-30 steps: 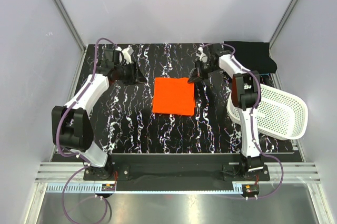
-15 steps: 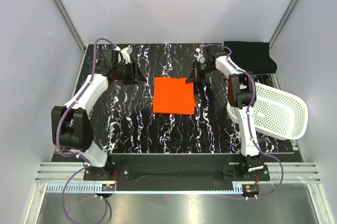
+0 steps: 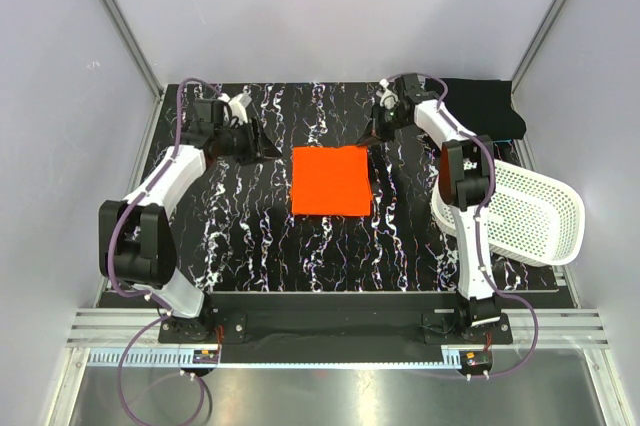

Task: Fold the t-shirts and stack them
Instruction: Fold the tshirt

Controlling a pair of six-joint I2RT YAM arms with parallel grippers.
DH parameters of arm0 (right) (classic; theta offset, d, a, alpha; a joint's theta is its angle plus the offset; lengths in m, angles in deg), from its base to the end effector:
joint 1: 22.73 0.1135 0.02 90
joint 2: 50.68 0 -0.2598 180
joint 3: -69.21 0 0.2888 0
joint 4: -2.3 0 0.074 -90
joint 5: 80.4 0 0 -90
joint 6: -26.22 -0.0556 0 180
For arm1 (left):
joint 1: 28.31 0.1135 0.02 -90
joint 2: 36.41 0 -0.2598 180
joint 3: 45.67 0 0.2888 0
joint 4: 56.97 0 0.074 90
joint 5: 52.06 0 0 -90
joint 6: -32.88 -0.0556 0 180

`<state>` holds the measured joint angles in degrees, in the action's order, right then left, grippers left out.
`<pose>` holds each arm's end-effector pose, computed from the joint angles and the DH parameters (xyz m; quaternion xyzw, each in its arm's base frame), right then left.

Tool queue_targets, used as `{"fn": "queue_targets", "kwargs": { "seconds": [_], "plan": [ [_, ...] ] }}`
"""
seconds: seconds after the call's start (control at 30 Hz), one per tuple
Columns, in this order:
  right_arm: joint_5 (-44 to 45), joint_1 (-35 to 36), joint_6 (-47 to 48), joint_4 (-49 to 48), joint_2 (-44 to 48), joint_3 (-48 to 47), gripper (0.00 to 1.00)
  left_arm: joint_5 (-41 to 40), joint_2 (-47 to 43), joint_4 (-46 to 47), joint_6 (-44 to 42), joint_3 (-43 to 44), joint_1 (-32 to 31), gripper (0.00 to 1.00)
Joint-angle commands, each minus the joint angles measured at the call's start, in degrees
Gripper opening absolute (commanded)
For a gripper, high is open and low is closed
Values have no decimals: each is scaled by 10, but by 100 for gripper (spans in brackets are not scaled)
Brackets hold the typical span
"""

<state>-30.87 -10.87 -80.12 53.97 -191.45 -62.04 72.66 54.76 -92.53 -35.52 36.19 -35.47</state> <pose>0.5427 0.1508 0.1281 -0.0505 0.9115 0.3818 0.1448 0.3881 -0.0807 0.2421 0.0028 0.8888 -0.3579 0.2863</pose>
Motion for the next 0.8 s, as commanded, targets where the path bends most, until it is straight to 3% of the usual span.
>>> {"fn": "queue_targets", "kwargs": {
  "seconds": [0.0, 0.13, 0.27, 0.63, 0.73, 0.77],
  "plan": [
    [18, 1, -14, -33, 32, -11, 0, 49, -7, 56, 24, -21, -1, 50],
    [-13, 0, -37, -36, 1, -22, 0, 39, 24, 54, 21, -27, -29, 49],
    [-8, 0, -21, -36, -27, -29, 0, 10, 46, 45, 21, -17, -53, 42],
    [18, -36, -19, -32, -14, -52, 3, -61, 129, 48, 31, 3, -130, 42],
    [21, -38, -21, -31, 19, -42, 17, -90, 140, 49, 32, -9, -131, 42],
    [21, -37, -20, -29, 28, -34, 28, -99, 143, 49, 29, -11, -131, 42]
  ]
}}
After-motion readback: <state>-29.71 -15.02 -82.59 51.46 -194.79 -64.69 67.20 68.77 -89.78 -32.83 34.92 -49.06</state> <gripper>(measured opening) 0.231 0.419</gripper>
